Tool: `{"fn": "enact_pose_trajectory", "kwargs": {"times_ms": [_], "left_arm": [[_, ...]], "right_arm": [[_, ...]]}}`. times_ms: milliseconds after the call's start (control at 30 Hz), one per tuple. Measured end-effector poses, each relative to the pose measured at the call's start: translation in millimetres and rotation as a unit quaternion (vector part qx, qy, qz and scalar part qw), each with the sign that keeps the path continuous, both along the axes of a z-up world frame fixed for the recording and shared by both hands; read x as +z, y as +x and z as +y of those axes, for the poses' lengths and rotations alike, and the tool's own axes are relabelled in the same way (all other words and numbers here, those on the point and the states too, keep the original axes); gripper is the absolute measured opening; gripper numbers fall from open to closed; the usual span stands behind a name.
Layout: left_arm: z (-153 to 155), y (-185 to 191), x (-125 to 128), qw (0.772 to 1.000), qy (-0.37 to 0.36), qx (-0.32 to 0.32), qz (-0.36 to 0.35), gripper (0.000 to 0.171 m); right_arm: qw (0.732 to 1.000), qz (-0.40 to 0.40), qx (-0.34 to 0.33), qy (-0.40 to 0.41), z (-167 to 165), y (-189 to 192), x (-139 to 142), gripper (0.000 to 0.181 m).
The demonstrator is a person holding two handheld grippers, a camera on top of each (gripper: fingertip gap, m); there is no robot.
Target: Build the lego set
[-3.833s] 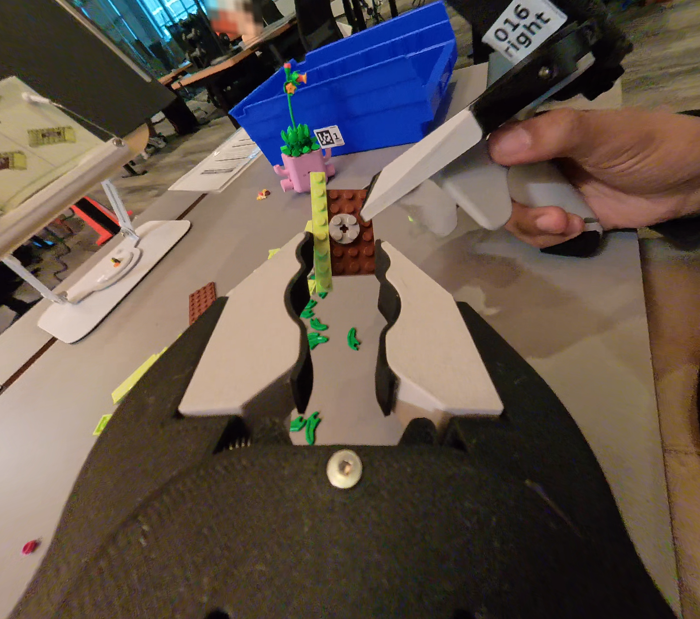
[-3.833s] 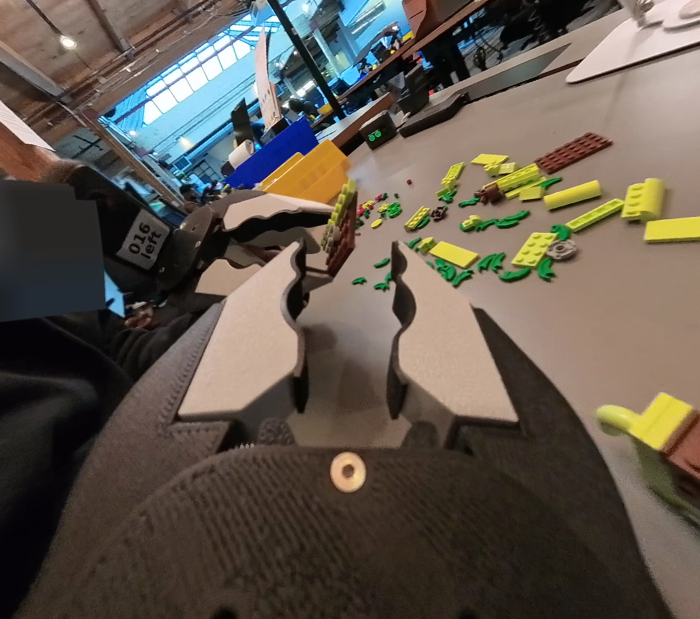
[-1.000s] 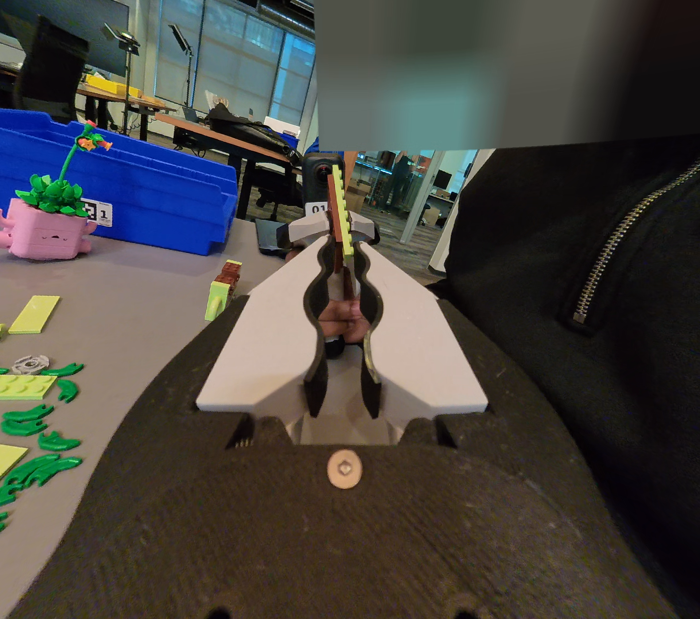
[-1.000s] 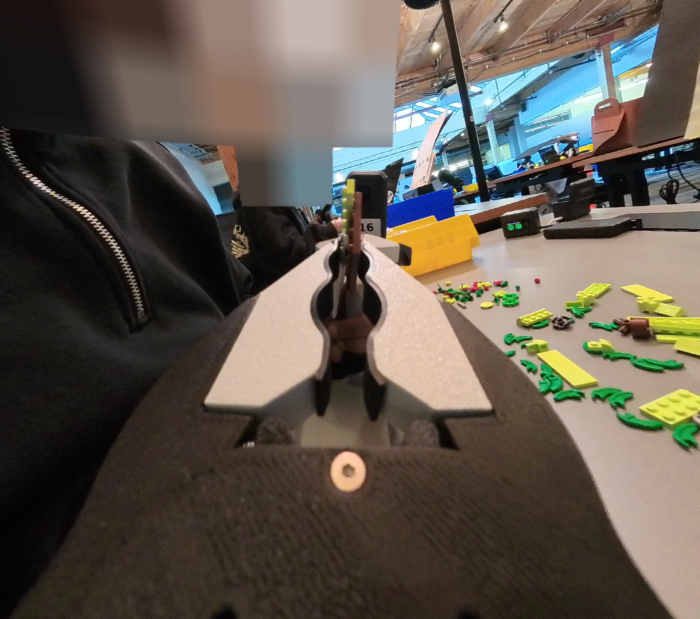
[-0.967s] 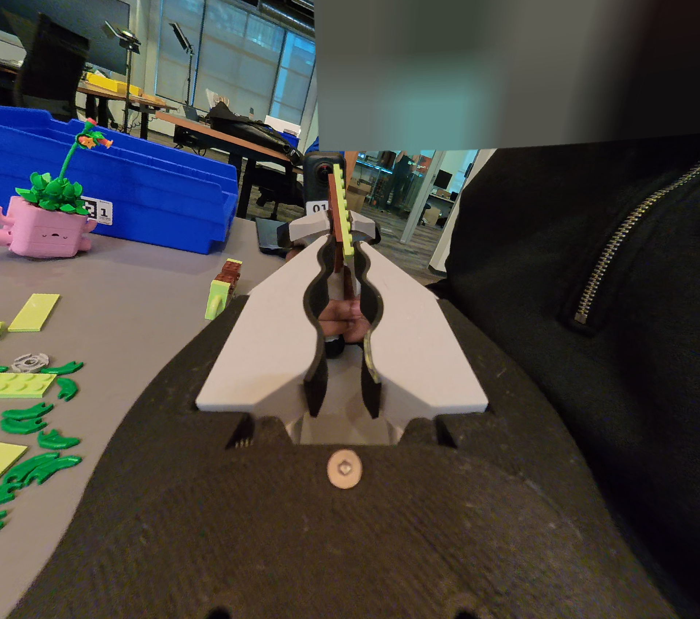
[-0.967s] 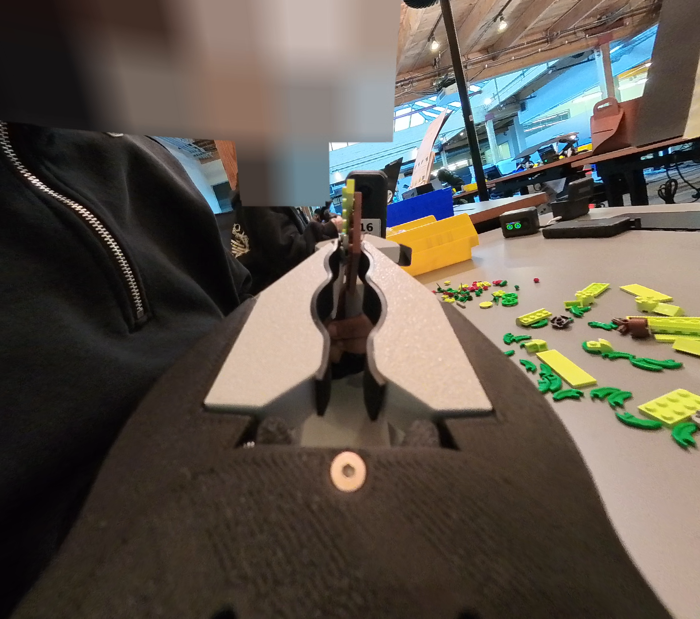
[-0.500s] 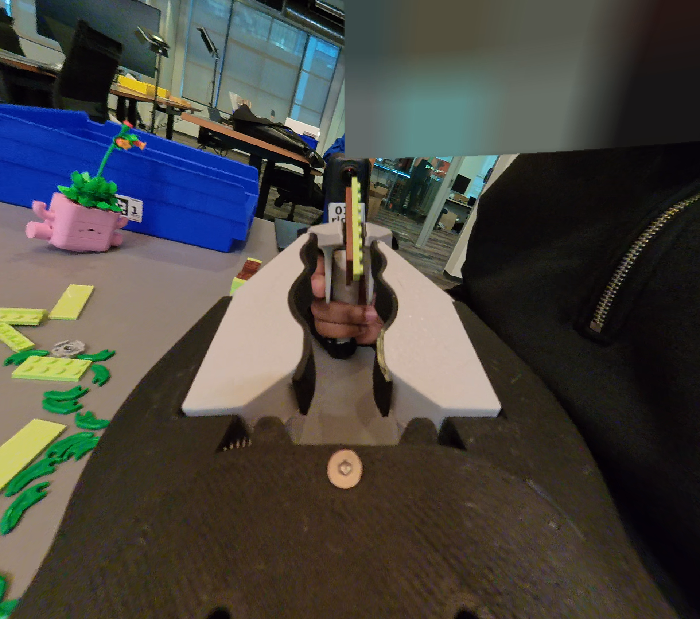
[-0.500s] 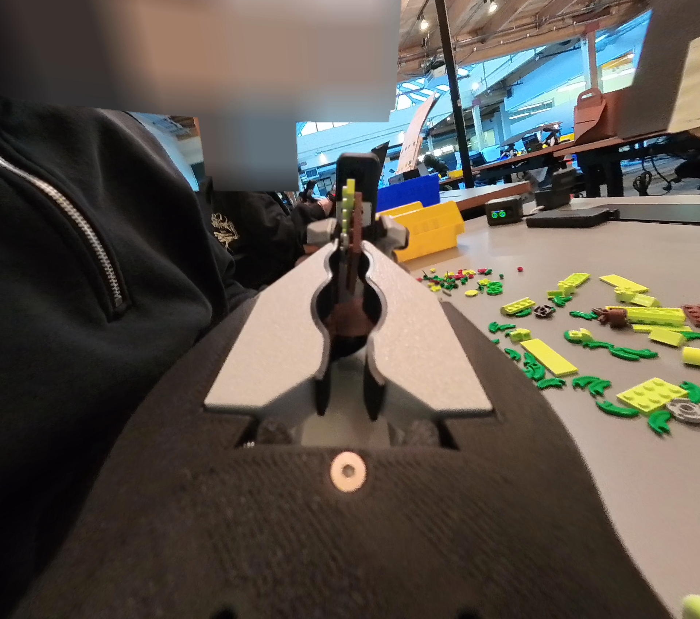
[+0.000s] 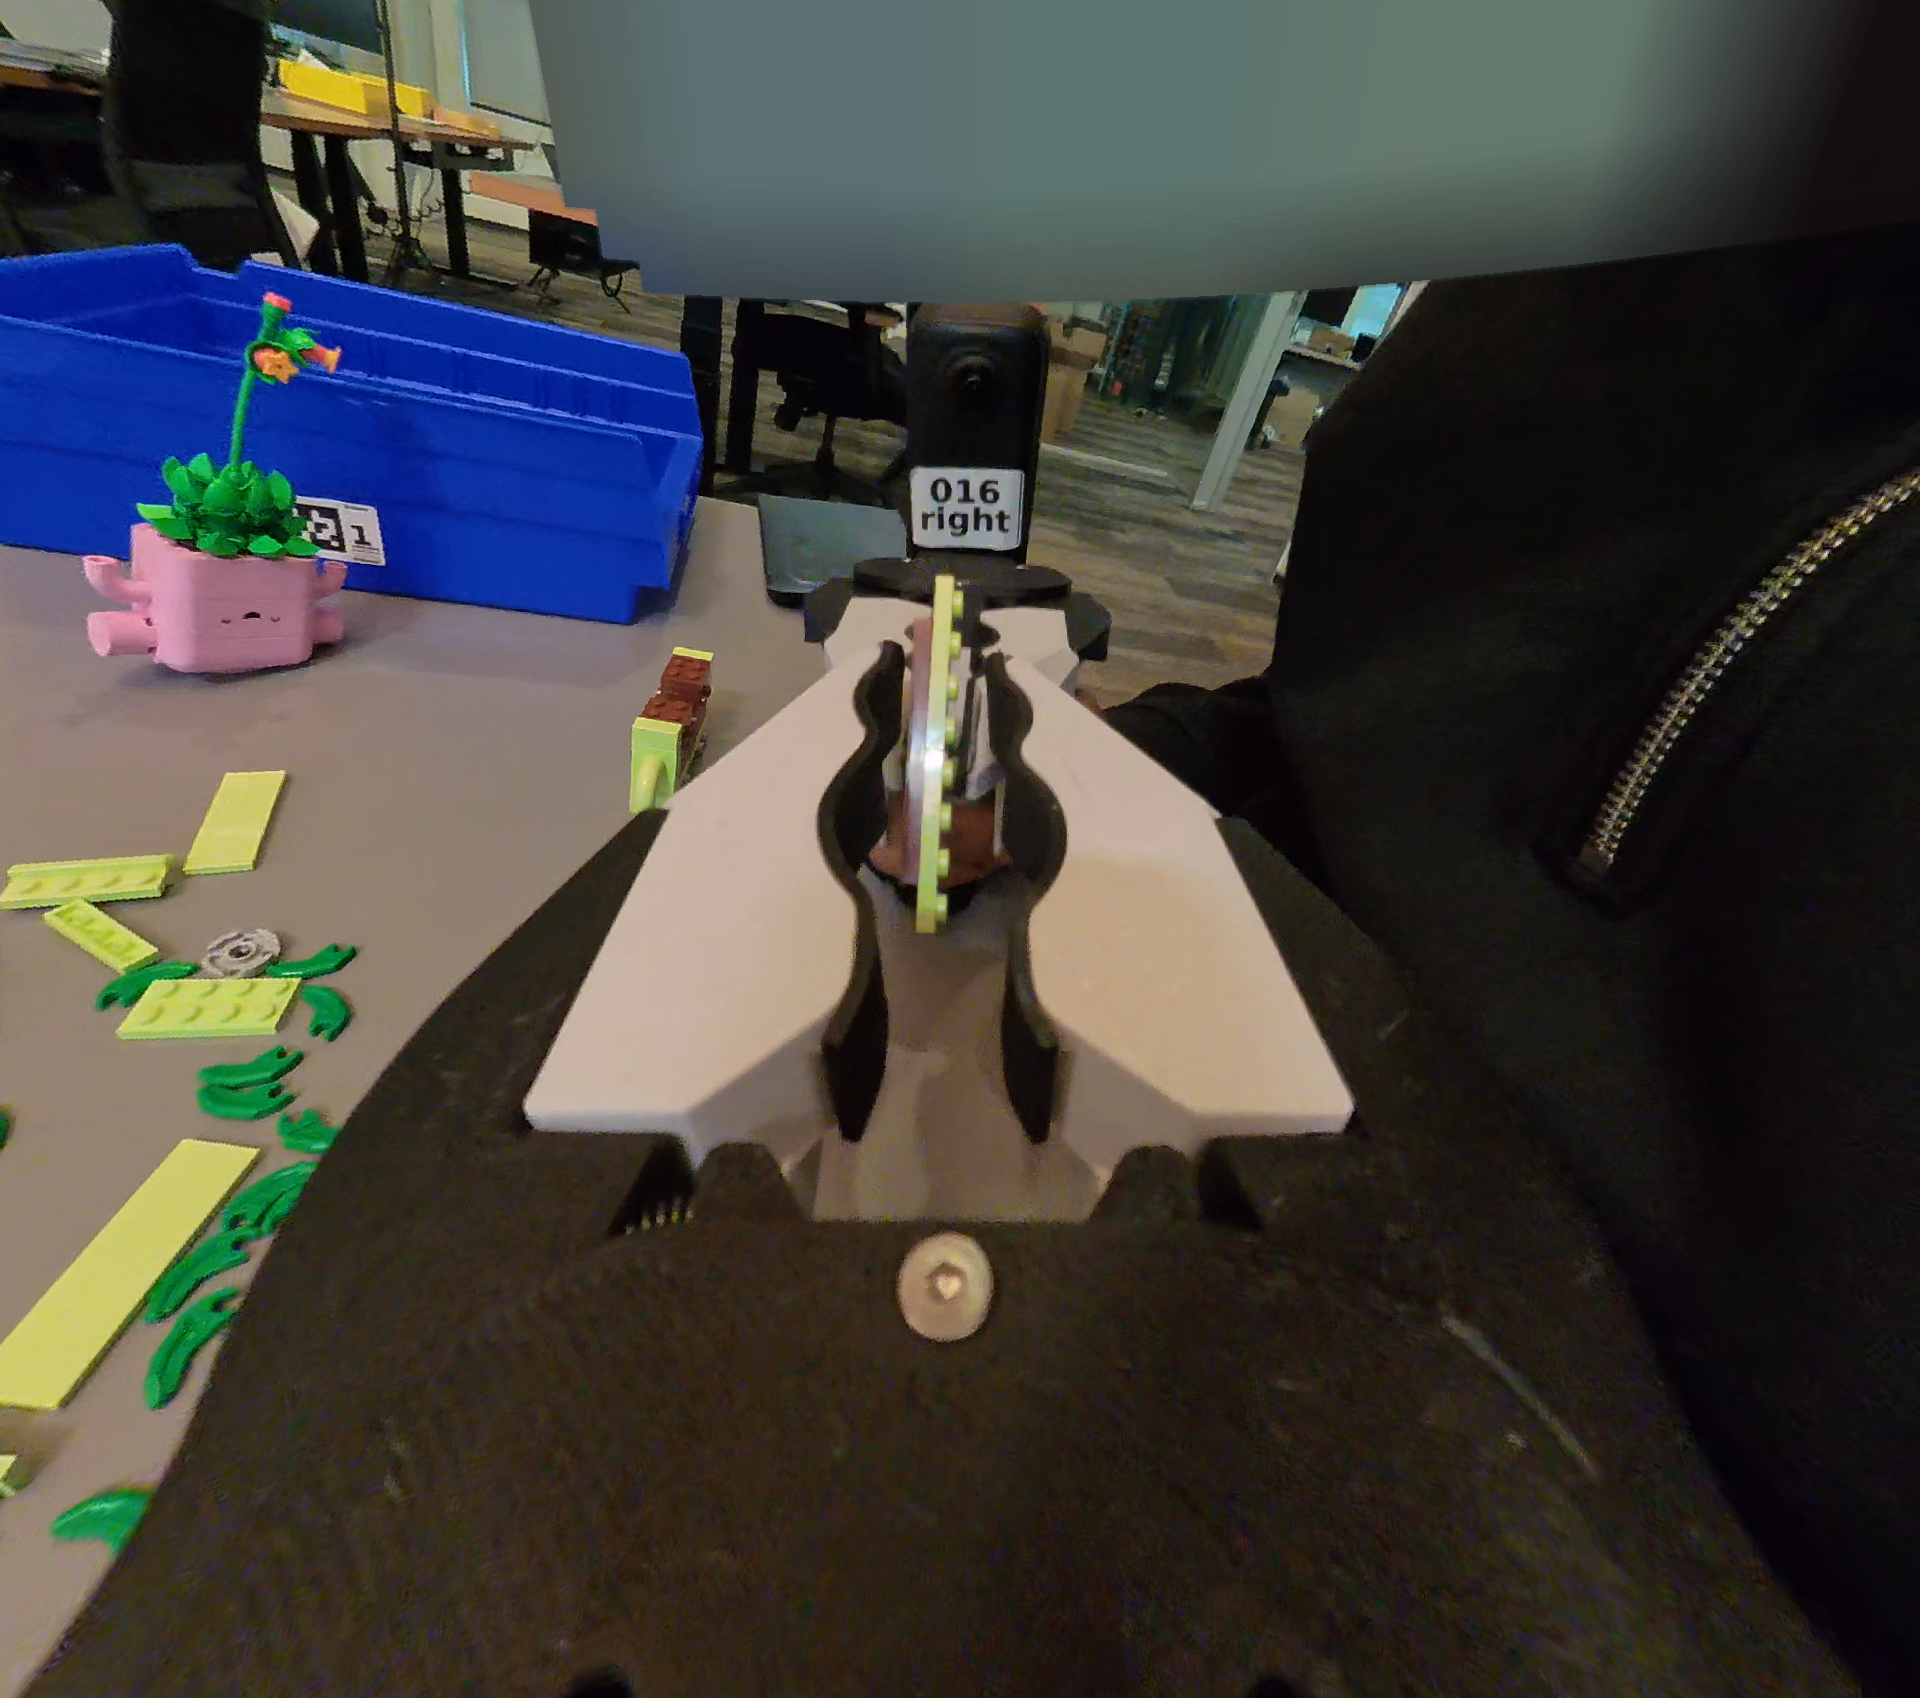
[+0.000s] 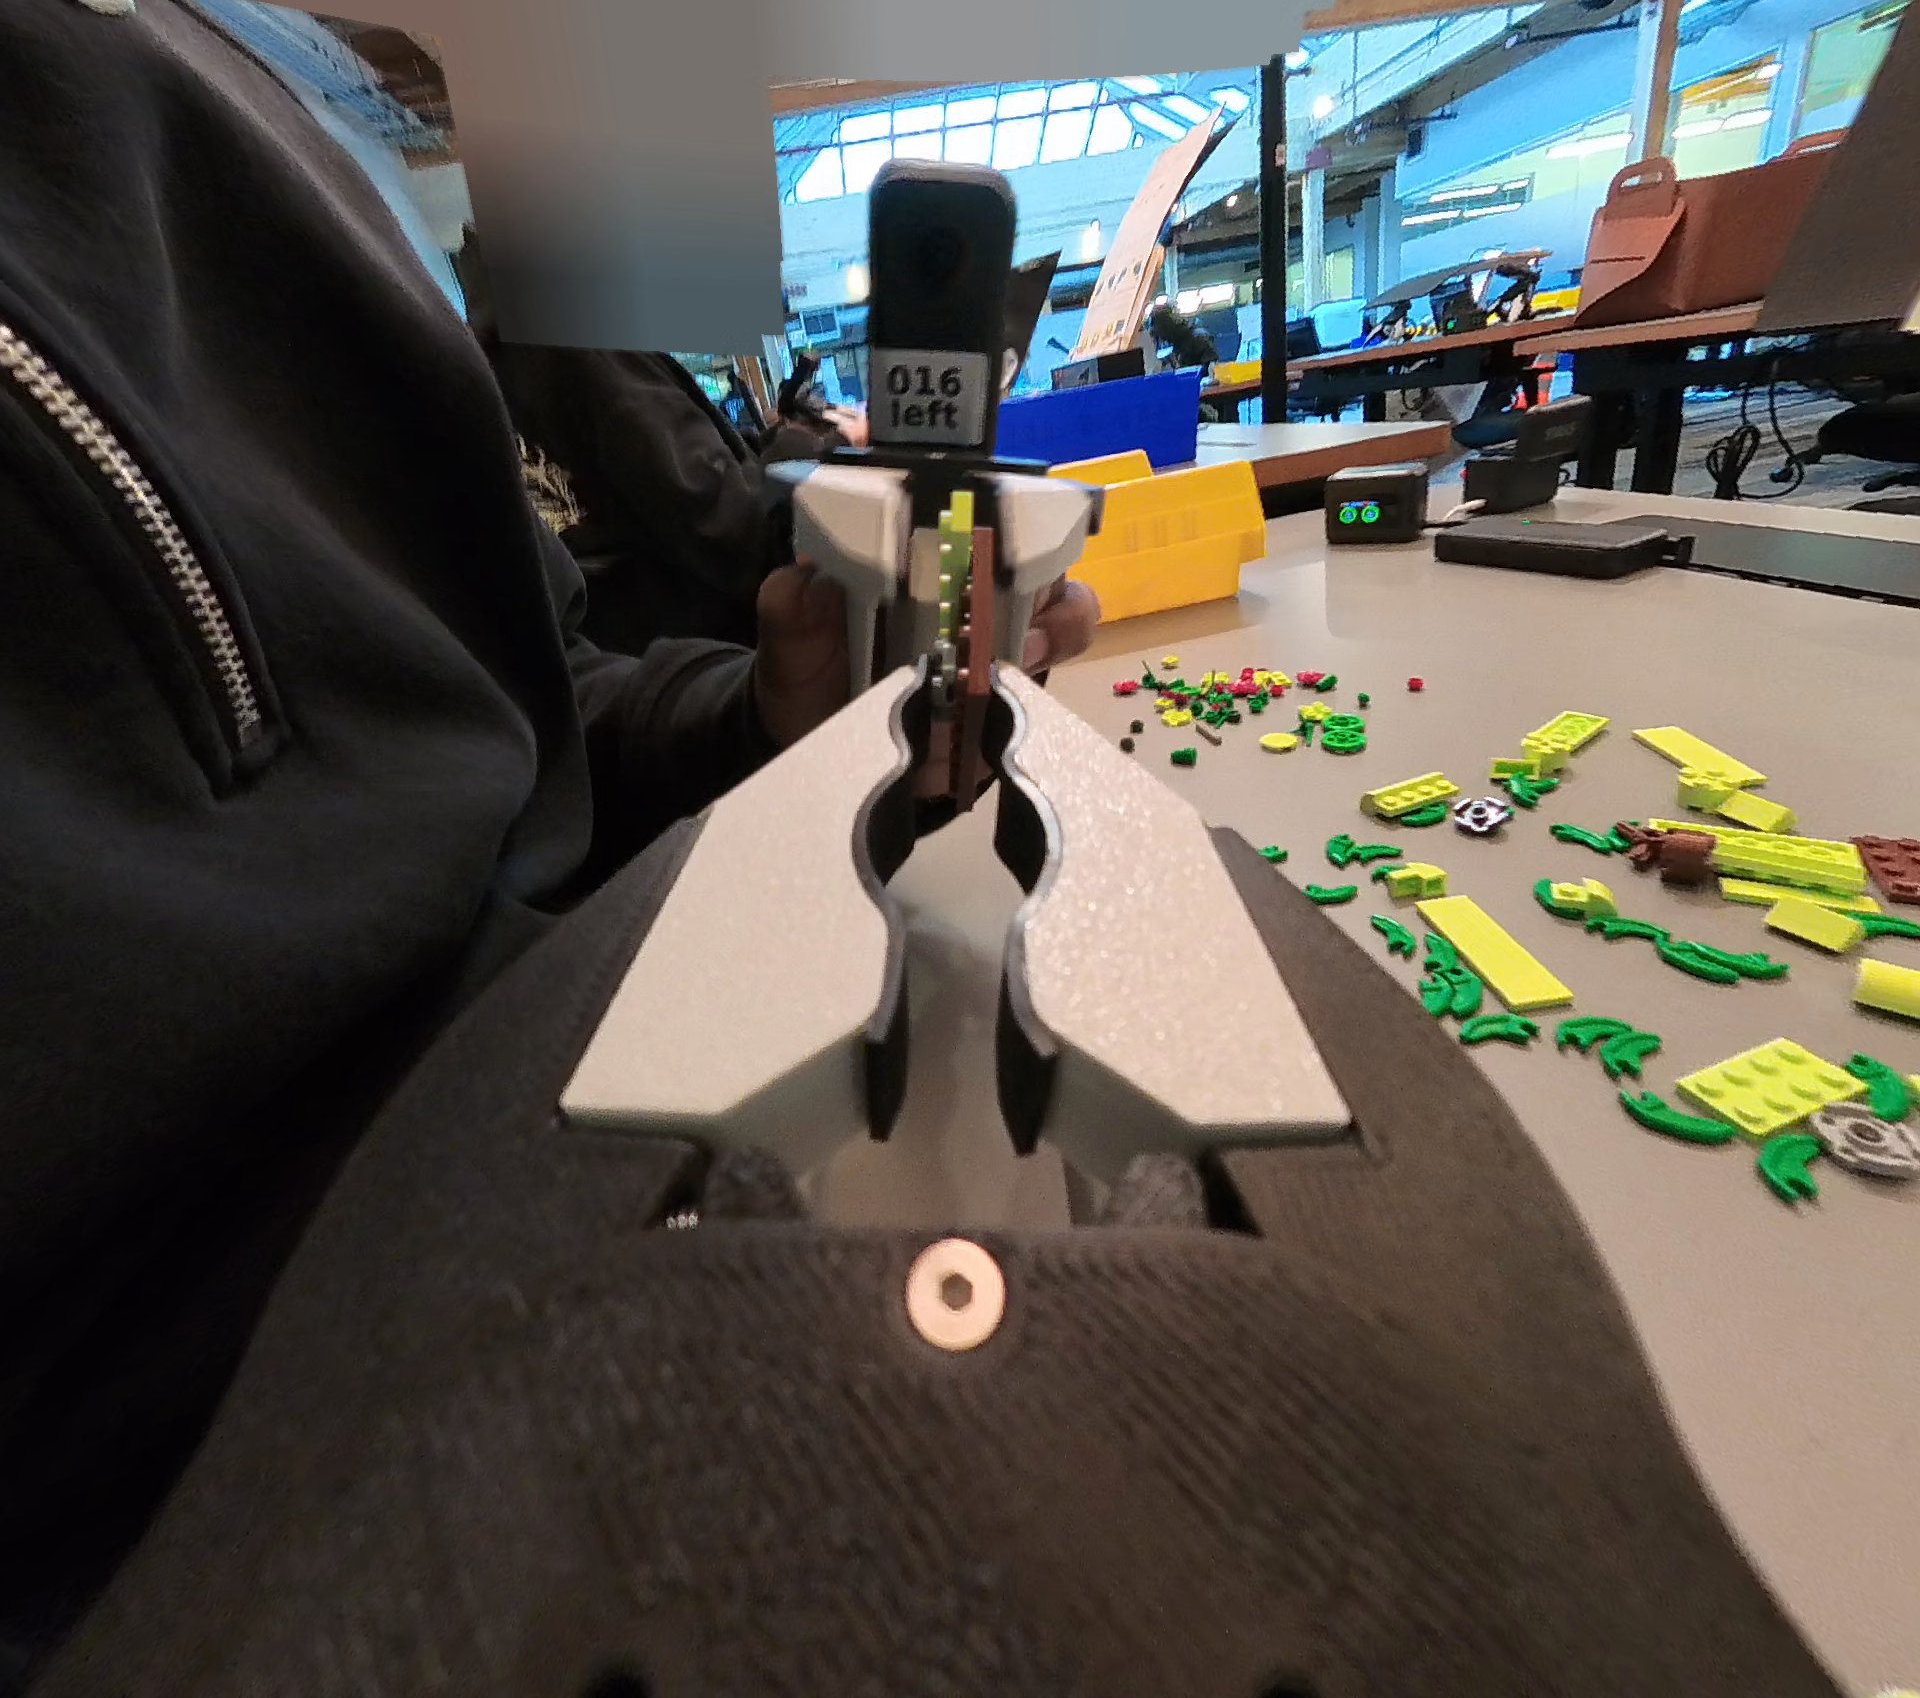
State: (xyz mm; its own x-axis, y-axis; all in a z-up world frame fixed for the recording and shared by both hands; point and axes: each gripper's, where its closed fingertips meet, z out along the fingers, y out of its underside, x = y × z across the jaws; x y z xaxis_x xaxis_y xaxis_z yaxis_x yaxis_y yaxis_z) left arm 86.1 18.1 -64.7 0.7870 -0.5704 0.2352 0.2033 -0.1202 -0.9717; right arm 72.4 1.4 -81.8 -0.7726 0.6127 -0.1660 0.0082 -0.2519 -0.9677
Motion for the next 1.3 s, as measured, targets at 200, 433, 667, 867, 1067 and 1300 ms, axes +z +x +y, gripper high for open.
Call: {"fn": "enact_pose_trajectory", "kwargs": {"times_ms": [200, 433, 667, 867, 1067, 1300], "left_arm": [[1, 0, 2, 1.000, 0.001, 0.002, -0.012, 0.006], [2, 2, 4, 1.000, 0.004, 0.005, -0.022, 0.004], [3, 2, 4, 1.000, 0.000, 0.004, -0.027, 0.005], [8, -7, -4, 0.998, 0.016, 0.053, 0.025, 0.045], [4, -10, -5, 0.999, 0.021, 0.014, -0.035, 0.039], [1, -10, -10, 0.998, 0.013, -0.015, -0.060, 0.020]], "right_arm": [[1.000, -0.002, 0.005, 0.008, -3, 0, -2, 0.006], [1.000, 0.001, 0.010, 0.002, -3, 1, 0, 0.005], [1.000, 0.002, 0.011, -0.003, -3, 1, 0, 0.006], [1.000, 0.008, 0.005, -0.028, 2, 0, 7, 0.005], [0.998, 0.019, -0.002, -0.063, 12, 2, 13, 0.005], [0.997, 0.014, -0.008, -0.072, 15, -2, 14, 0.005]]}}
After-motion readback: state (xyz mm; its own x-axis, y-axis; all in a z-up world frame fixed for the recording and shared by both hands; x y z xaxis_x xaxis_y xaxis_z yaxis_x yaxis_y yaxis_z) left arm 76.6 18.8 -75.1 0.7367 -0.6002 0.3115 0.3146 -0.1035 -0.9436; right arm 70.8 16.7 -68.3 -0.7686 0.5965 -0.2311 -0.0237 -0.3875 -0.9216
